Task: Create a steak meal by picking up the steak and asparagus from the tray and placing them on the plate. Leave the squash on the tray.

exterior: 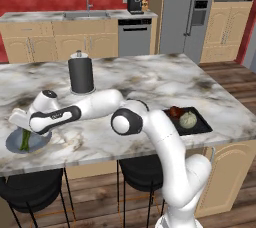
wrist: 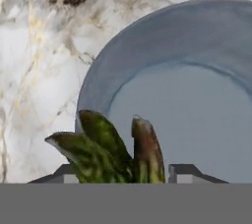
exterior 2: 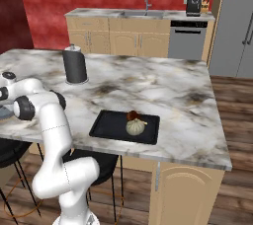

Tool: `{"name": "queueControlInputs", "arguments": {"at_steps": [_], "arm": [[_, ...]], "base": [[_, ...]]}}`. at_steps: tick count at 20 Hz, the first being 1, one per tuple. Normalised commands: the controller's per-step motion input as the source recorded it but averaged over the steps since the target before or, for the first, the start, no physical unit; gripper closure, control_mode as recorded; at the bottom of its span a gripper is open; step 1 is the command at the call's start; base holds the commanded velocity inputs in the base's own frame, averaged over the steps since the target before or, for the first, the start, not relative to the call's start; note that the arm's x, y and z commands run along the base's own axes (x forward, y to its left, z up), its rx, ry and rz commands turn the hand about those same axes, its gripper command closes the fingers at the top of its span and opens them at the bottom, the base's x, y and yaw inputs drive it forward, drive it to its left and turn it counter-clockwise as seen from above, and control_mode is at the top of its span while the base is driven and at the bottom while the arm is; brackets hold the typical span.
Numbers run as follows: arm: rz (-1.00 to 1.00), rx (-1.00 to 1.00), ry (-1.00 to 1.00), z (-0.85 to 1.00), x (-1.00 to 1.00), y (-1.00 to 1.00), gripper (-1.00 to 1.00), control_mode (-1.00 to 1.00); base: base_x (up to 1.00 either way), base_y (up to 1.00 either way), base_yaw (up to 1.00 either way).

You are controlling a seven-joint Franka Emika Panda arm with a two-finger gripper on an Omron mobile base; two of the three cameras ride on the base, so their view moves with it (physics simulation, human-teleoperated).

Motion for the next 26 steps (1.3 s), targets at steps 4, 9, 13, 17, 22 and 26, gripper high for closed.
{"name": "queueControlInputs", "arguments": {"at_steps": [4,9,13,17,22,26], "arm": [[0.00,0.00,0.00,-0.01,0.02,0.03,-1.00,-1.00],[0.00,0.00,-0.04,-0.01,0.01,-0.01,-1.00,-1.00],[0.00,0.00,-0.05,0.06,-0.30,-0.50,-1.00,-1.00],[0.00,0.00,-0.01,0.04,-0.50,-0.85,-1.00,-1.00],[0.00,0.00,-0.03,0.14,-0.65,-1.00,-1.00,-1.00],[0.00,0.05,-0.19,0.82,-0.46,-0.98,-1.00,-1.00]], "base": [[0.00,0.00,0.00],[0.00,0.00,0.00],[0.00,0.00,0.00],[0.00,0.00,0.00],[0.00,0.00,0.00],[0.00,0.00,0.00]]}}
